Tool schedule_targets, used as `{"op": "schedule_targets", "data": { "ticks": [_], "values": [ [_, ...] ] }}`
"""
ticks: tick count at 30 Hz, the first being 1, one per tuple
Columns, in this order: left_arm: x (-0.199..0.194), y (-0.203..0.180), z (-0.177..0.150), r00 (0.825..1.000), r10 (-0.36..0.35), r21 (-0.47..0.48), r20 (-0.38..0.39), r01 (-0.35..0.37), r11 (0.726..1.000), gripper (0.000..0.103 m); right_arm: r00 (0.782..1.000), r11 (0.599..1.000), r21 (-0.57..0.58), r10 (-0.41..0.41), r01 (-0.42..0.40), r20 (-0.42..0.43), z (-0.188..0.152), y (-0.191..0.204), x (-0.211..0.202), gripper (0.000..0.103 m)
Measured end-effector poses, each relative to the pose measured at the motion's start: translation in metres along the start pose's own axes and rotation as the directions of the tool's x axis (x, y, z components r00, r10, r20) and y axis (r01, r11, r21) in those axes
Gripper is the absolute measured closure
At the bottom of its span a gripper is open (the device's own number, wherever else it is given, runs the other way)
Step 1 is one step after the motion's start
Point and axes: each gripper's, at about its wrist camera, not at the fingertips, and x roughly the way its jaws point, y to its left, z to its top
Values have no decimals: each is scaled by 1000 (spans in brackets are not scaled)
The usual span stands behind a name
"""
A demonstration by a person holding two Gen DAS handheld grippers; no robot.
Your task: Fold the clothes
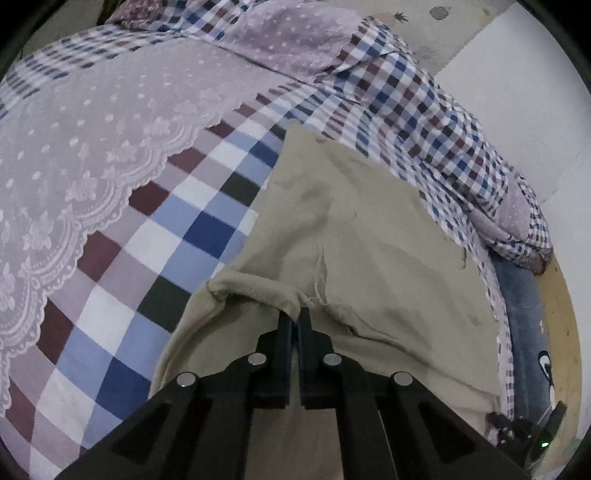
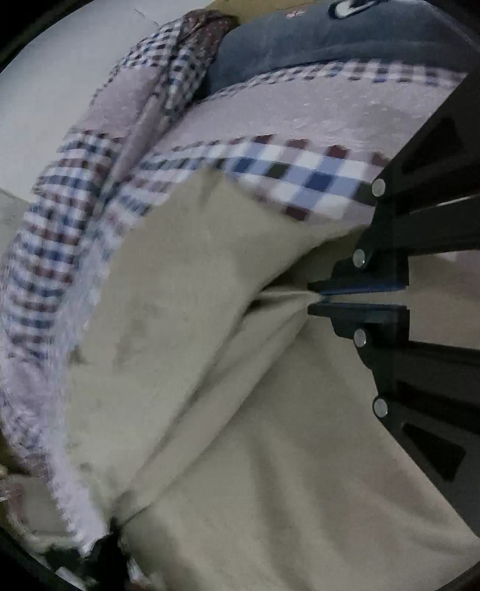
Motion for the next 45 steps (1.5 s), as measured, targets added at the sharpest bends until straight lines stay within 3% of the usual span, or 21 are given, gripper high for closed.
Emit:
{"op": "schedule_targets", "data": {
  "ticks": [3, 7, 8, 10, 12, 14, 17, 19, 20, 22, 23, 24, 30, 31, 35, 37, 41, 43, 45],
  "values": [
    [-2, -2, -2, 1000, 2, 13, -4, -2, 1000, 101, 998, 996, 87, -2, 8, -68, -17, -16, 5, 101],
    [-9, -5, -7, 1000, 0, 36, -4, 0, 999, 96, 993, 956, 269, 108, -118, 52, -19, -40, -18, 95],
    [-10, -6, -9, 1000, 0, 37, -1, 0, 999, 96, 983, 930, 323, 151, -176, 101, -15, -47, -23, 90],
    [-12, -5, -11, 1000, -4, 37, 6, 3, 999, 95, 966, 880, 402, 200, -251, 166, -8, -55, -25, 69],
    [-12, -3, -13, 1000, -7, 37, 11, 6, 999, 95, 949, 836, 454, 241, -310, 205, 2, -59, -23, 68],
    [-11, -3, -15, 1000, -5, 41, 18, 4, 999, 95, 944, 825, 460, 265, -327, 196, 16, -54, -14, 68],
    [-9, -3, -17, 1000, 1, 51, 26, -3, 999, 95, 962, 855, 442, 248, -273, 114, 33, -38, 13, 74],
    [-8, -3, -17, 1000, 2, 53, 28, -3, 999, 95, 983, 867, 468, 178, -172, 32, 33, -39, 30, 77],
    [-8, -2, -18, 1000, -1, 51, 29, -1, 999, 95, 988, 838, 526, 151, -144, 29, 27, -49, 32, 78],
    [-8, 0, -18, 1000, -9, 43, 30, 8, 999, 95, 998, 786, 617, 63, -36, -22, 15, -64, 27, 93],
    [-8, 0, -17, 999, -14, 39, 29, 13, 999, 95, 998, 763, 646, 45, -8, -42, 8, -69, 23, 93],
    [-8, 1, -18, 999, -19, 36, 29, 18, 999, 95, 996, 743, 668, 84, -43, -30, 0, -73, 19, 91],
    [-18, 0, -23, 999, -31, 37, 29, 30, 999, 95, 993, 720, 687, 116, -102, 26, -39, -73, -37, 89],
    [-22, -1, -25, 999, -39, 40, 27, 38, 998, 93, 992, 711, 693, 119, -121, 51, -48, -72, -50, 87],
    [-46, -6, -41, 996, -79, 69, 38, 76, 995, 62, 973, 697, 680, 136, -227, 185, -82, -60, -104, 71],
    [-66, -9, -51, 993, -101, 92, 61, 95, 991, 49, 967, 725, 647, 107, -236, 233, -99, -45, -135, 61],
    [-109, -13, -77, 983, -145, 122, 111, 131, 984, 26, 956, 781, 587, 44, -215, 291, -135, -6, -187, 52],
    [-137, -11, -97, 973, -172, 126, 153, 154, 980, 19, 948, 788, 575, 33, -218, 315, -154, 11, -201, 42],
    [-166, 0, -122, 958, -199, 123, 205, 176, 977, 19, 940, 782, 580, 21, -228, 341, -173, 21, -206, 36]
  ]
}}
